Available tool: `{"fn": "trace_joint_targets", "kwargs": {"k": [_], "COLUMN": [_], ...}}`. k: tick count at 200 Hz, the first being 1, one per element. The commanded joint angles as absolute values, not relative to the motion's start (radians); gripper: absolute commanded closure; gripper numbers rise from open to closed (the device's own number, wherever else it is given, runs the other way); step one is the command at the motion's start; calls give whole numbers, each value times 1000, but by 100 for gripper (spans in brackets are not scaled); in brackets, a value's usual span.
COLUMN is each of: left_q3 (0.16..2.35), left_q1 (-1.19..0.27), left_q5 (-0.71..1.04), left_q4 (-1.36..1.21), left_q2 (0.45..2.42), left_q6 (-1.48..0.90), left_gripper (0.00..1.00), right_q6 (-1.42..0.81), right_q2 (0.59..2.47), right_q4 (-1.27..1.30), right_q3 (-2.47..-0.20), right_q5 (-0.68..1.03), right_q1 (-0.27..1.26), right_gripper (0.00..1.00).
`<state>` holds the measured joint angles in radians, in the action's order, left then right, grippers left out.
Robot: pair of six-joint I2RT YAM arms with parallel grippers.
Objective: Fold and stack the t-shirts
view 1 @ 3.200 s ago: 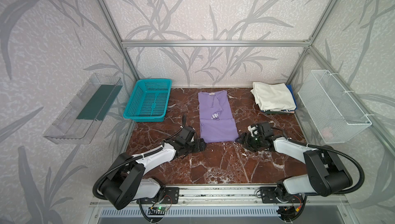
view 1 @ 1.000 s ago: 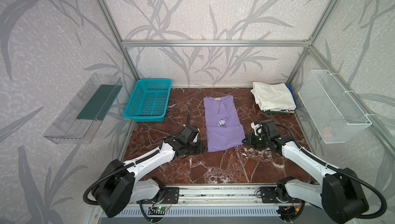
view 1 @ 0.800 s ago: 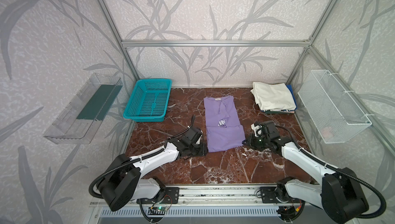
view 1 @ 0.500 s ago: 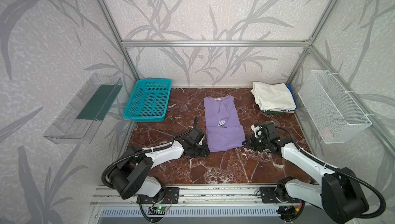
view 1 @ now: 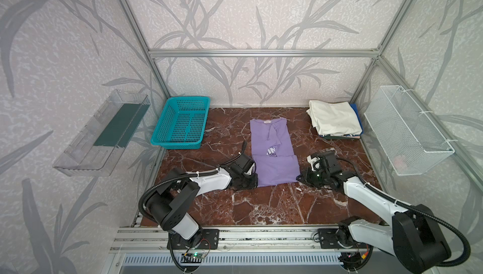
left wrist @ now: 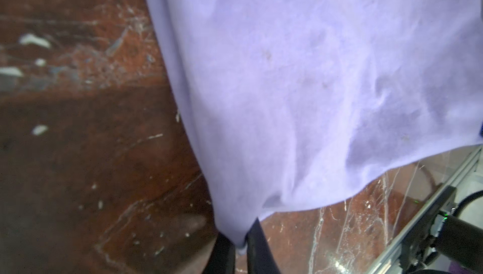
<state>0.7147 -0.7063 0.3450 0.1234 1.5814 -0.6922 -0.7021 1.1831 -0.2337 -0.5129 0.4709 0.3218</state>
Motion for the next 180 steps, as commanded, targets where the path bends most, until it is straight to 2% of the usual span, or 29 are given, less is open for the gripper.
{"fn": "trace_joint_targets", "kwargs": {"k": [1, 76, 105, 180], "left_q3": [751, 879, 884, 886], "left_q1": [-709, -712, -713, -737], "left_q5": [360, 306, 263, 225], "left_q4": [190, 430, 487, 579], "left_q2": [1608, 1467, 1403, 1166], "left_q6": [-669, -578, -587, -656], "left_gripper": [100, 100, 100, 100], "right_q6": [-667, -666, -677, -695], "right_q2": [1204, 1123, 1038, 931], "right_q4": [-241, -365, -461, -607], "right_q3": [-515, -548, -582, -701], "right_q5": [477, 438, 356, 337], "right_q1": [327, 358, 395, 465], "right_gripper": [100, 100, 100, 100]}}
